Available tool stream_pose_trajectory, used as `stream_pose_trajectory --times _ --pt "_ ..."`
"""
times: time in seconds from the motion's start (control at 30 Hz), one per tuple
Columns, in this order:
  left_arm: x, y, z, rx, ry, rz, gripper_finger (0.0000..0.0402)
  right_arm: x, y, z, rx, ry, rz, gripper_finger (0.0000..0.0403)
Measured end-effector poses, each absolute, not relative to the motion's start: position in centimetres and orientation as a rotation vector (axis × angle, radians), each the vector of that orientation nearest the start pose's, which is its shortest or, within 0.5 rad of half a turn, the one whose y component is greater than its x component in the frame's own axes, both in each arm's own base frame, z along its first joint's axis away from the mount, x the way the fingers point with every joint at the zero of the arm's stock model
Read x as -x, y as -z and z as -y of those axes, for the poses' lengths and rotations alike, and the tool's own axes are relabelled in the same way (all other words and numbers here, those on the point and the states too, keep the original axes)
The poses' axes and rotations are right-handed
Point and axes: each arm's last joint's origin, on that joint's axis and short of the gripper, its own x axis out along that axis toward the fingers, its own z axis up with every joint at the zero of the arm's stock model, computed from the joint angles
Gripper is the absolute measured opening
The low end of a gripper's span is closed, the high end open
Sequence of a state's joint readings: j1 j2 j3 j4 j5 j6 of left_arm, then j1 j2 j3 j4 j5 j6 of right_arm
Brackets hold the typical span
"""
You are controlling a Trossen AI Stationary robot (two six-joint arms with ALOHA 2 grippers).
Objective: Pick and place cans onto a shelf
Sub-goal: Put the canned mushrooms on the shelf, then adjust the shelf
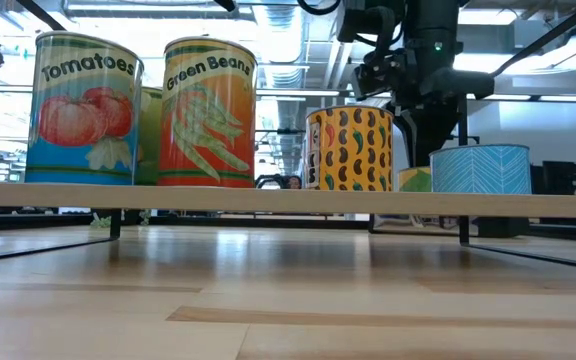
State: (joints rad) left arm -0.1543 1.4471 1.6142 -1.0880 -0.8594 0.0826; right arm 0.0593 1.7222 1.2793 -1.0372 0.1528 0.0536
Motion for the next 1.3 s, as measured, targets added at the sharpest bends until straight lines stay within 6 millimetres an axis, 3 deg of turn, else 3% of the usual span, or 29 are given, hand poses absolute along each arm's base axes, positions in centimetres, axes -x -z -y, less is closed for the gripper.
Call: stream_pose_trajectory --times 0.6,0.9,1.07,1.3 --pt "-27.2 -39.6 2.0 -0.531 -0.621 -0.85 0.0057 -31.7 -21.8 -2.6 0.104 0.041 -1.442 0.0082" --pt "-27.2 -39.6 2.0 -0.53 -0.621 -0.85 0.0057 -32.0 -22.1 -2.3 0.177 0.106 -1.414 0.0082" --pt "-27.2 -39.6 2.0 -0.536 -0.619 -0.852 0.0057 -32.8 -24.7 -2.1 0.232 0.092 -1.381 0.0082" --pt "-27.0 -39.5 2.3 -0.631 -0.575 -0.896 0.0057 -32.1 -31.2 -2.4 0.198 0.117 -1.412 0.0082"
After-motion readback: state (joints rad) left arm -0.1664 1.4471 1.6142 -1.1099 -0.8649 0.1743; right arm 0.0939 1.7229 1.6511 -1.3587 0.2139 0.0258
